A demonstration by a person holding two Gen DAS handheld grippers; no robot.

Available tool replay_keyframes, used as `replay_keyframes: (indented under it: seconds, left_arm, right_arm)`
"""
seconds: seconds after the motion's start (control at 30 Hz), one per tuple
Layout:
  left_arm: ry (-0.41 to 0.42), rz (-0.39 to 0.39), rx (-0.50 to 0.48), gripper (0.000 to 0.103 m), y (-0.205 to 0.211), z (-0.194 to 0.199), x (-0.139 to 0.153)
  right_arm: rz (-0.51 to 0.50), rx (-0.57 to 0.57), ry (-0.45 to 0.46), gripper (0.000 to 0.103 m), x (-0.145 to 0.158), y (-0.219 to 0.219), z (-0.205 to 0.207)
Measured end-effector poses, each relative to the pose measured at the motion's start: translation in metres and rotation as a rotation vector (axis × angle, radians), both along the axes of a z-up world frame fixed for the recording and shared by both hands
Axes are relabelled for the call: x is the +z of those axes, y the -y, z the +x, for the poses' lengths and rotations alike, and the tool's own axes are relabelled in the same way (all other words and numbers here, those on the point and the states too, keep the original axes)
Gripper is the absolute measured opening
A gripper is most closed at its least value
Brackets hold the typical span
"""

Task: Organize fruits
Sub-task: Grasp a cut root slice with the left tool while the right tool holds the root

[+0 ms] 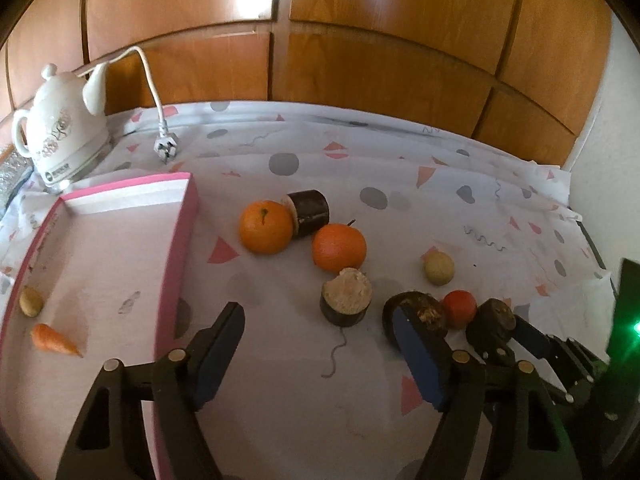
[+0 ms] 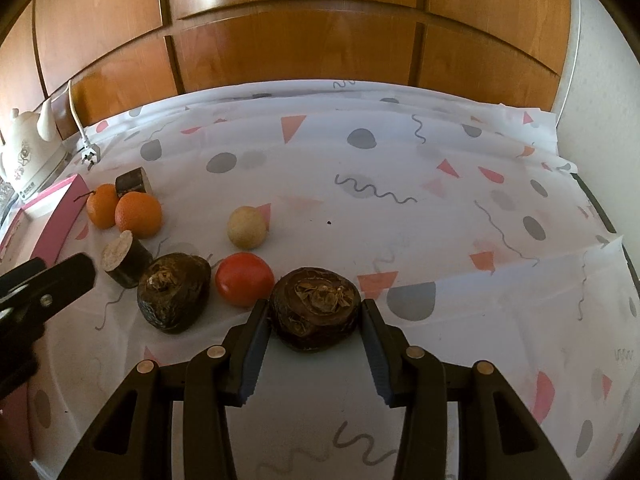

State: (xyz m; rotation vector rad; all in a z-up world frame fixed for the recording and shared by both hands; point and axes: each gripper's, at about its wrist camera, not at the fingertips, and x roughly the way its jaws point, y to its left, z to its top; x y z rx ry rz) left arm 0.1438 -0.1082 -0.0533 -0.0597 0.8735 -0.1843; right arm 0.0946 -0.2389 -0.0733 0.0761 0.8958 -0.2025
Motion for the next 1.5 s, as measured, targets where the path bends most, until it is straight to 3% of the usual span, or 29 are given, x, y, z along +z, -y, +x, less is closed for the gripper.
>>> replay_keyframes:
  seconds: [0.4, 0.7, 1.1, 1.5]
  left_arm:
    - [-0.035, -0.056, -0.017, 0.069, 0.007, 0.030, -0.014]
    - [-0.054, -0.077, -0.054, 0.034, 0.011, 0.035, -0.026]
    - [-0.026, -0.016, -0.052, 0.034, 0.006, 0.003, -0.020]
    - [0.033, -0.004, -0.027, 0.034, -0.024, -0.038, 0.013]
  right_arm:
    - [-0.001, 0.003, 0.004, 0.046, -0.001, 0.000, 0.000]
    - [0.008, 0.006, 0.010, 0.046, -0.002, 0.001, 0.000]
    - [0.009, 0.008, 0.005, 0.046, -0.002, 0.000, 0.001]
    - [0.000, 0.057, 0.013, 0.045, 0.011, -0.014, -0.020]
